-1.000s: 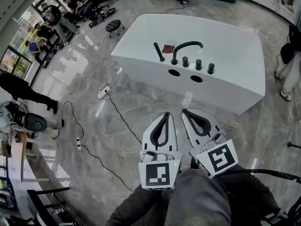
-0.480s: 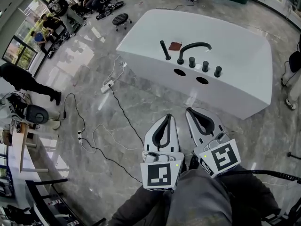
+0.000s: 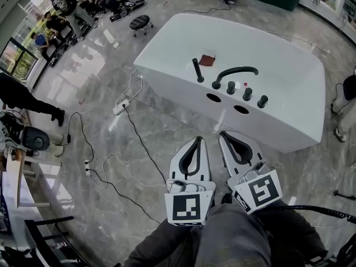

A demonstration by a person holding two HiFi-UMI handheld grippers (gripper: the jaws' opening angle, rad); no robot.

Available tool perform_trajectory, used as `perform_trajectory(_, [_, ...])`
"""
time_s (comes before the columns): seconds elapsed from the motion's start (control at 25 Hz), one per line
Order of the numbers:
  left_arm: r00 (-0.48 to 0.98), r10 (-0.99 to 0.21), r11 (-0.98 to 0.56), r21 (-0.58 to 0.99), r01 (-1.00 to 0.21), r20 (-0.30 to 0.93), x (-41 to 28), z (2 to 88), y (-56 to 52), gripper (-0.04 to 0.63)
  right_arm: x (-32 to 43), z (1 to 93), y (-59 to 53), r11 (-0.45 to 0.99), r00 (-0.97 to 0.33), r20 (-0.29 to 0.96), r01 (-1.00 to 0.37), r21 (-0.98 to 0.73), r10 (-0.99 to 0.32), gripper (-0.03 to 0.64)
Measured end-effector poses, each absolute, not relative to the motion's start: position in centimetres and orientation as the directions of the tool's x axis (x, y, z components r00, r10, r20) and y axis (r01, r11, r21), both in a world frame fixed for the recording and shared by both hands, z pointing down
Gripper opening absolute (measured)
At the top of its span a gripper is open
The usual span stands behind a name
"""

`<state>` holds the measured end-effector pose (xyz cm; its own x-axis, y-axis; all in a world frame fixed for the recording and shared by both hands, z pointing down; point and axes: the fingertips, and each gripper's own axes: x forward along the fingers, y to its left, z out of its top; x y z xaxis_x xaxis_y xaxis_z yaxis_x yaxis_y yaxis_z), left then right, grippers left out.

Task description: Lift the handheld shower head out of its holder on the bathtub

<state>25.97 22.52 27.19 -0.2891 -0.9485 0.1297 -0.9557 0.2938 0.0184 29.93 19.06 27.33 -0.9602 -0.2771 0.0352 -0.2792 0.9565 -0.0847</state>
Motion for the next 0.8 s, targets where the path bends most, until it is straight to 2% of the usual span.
perform_trajectory(0.48, [-0.282,-0.948,0.293,0.053,-0.955,0.148,16.2,27.9,17.7,0.003,20.2,28.3,14.1,0.954,-0.958,0.087,-0.282,-0.099,-0.274,0.005])
perform_trajectory(0.8, [-0.29,-0.947,0.3,0.058,-0.952,0.141,10.3,28.1,15.2,0.003,14.2,28.0,11.1,0.957,-0.959,0.074,-0.279,-0.083,-0.273,0.005])
